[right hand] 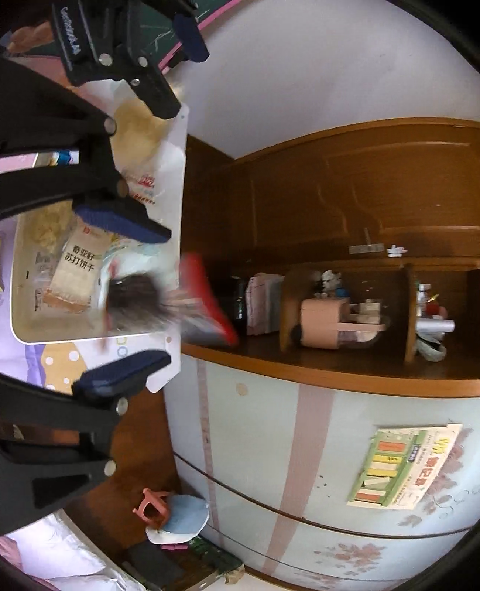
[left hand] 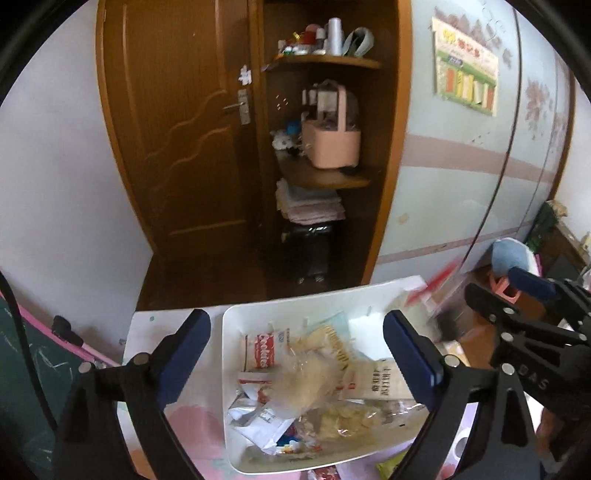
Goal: Organize snacks
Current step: 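Lift both bags over the white basket and open both grippers, then pull both grippers back from the basket toward the last two snacks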
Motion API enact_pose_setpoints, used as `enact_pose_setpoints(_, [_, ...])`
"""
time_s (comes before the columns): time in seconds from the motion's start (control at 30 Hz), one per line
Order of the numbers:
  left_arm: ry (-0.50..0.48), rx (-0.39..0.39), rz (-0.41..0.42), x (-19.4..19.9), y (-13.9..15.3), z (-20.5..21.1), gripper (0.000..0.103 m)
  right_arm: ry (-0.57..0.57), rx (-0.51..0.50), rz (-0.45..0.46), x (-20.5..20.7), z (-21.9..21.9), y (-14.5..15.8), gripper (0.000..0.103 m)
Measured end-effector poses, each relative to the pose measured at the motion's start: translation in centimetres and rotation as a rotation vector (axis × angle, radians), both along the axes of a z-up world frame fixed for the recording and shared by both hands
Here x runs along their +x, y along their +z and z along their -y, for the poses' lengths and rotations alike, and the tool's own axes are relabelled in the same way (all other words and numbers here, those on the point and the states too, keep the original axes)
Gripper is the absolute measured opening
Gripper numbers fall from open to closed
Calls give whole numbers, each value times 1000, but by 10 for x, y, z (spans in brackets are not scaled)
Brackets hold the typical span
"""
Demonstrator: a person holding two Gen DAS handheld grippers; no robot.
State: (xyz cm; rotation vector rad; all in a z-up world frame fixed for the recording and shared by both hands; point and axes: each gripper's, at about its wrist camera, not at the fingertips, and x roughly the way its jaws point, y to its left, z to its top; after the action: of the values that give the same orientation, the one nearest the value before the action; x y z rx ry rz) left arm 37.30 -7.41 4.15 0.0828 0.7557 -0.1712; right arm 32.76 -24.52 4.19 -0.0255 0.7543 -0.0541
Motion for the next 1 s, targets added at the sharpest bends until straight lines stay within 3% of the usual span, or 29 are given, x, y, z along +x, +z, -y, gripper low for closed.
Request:
enact_pose_setpoints(0.43, [16,-8,53,-27,2,-13,94,14,18,16,-24,11,3,64])
enact_pose_setpoints(0.77, [-1,8,53,-62,5,-14,94,45,20,66,-67,8,18,64])
enact_pose_setpoints(1.0, [-30,6,46,-93,4,-17,94,77,46,53,-98,10,15,64])
